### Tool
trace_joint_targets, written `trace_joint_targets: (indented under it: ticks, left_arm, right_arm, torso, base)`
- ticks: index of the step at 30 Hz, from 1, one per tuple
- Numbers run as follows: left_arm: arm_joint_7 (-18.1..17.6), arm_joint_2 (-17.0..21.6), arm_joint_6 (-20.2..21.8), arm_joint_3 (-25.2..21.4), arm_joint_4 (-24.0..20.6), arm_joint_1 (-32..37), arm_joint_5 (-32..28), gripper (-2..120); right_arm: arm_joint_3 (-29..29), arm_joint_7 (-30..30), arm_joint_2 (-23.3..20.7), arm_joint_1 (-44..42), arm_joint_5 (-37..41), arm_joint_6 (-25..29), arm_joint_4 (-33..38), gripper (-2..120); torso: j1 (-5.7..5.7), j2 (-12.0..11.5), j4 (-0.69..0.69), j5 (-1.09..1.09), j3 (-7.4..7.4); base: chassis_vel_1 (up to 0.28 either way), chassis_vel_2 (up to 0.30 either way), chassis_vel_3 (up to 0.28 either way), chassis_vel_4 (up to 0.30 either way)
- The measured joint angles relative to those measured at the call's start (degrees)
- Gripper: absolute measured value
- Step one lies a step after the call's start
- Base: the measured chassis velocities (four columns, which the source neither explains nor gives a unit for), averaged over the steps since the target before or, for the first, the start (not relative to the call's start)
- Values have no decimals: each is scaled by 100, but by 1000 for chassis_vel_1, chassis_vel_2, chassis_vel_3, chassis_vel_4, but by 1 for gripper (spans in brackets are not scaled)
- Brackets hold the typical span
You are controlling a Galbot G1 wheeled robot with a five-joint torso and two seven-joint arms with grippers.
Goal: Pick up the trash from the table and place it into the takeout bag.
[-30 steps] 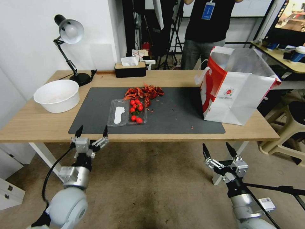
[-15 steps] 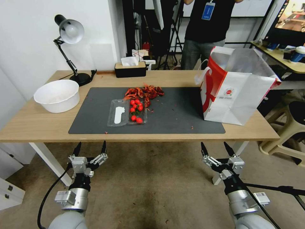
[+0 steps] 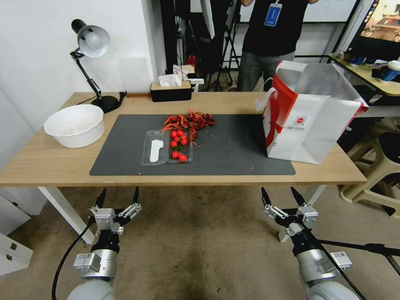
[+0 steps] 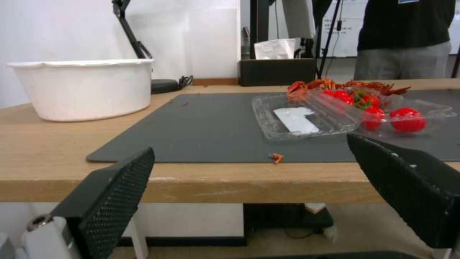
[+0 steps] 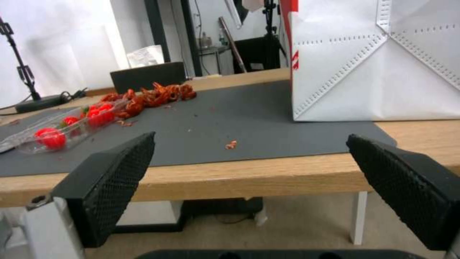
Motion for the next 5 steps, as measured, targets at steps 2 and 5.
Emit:
trace_joint_targets:
  ticks: [2, 5]
  left_arm:
    - [0, 1, 2, 1, 1, -1, 0, 100]
    - [0, 3, 6, 3, 2, -4, -1, 100]
  right_arm:
    - [0, -1, 0, -1, 0, 0, 0, 100]
    - [0, -2, 0, -1, 0, 0, 0, 100]
  torso:
    - [0, 0, 0, 0, 0]
    - [0, 0, 0, 0, 0]
  base:
    - [0, 0, 0, 0]
    - [0, 0, 0, 0]
